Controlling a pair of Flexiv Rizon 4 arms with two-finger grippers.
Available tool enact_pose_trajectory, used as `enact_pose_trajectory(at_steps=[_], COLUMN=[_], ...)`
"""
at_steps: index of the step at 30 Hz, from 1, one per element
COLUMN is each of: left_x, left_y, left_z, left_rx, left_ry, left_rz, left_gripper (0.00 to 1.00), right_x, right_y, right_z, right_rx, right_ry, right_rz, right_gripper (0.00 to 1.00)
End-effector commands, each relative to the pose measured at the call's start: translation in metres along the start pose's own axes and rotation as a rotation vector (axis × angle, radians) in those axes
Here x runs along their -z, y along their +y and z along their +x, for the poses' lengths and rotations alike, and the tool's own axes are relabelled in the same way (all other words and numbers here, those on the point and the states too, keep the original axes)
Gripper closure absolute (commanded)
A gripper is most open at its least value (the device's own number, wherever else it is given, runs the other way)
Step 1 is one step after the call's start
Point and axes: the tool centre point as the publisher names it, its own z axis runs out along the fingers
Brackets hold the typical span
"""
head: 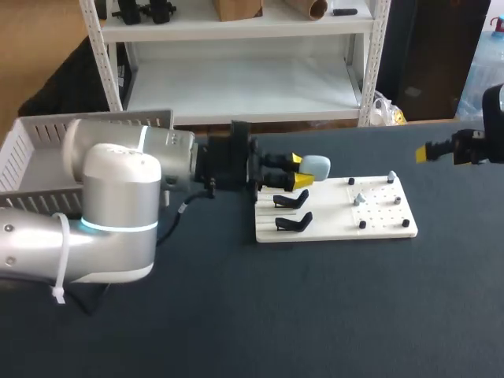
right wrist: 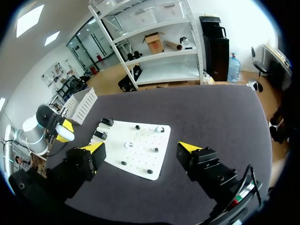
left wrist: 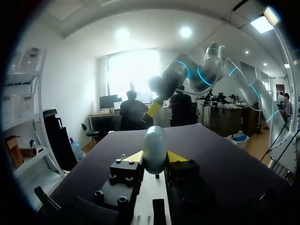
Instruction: Pick up each earbud case from the left stands, insert the matching earbuds, close the lid, and place the case in the box.
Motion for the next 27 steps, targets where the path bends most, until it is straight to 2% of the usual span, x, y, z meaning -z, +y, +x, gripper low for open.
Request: enact_pose_trajectory(at_steps=[1,7,13,21,27], left_x=[-0.004,-0.004,-0.002,0.003,0.005], left_y=[-0.007,-0.011,-0.013,-0.014,-0.014], left_z=[0.004,0.005,0.007,0.01,0.011], left_rx=[-0.004,0.0,-0.004,-0.007,-0.006], left_ry=[-0.031,-0.058,-0.071,-0.079,-0.084], left_rz=[-0.032,-0.033,-0.03,-0.021,-0.012], left_gripper=[1.0,1.0,1.0,1.0,1.0], right_x=[0.012,0.02,0.025,0.019,0.008], right_y=[0.004,0.024,0.06,0.111,0.132], right_z=[0.011,0.024,0.033,0.045,0.052], right_rx=[0.009,0.054,0.129,0.222,0.262], right_ry=[0.005,0.016,0.032,0.085,0.122], right_rz=[-0.022,-0.042,-0.075,-0.136,-0.146], right_gripper=[0.0,0.0,0.0,0.0,0.0])
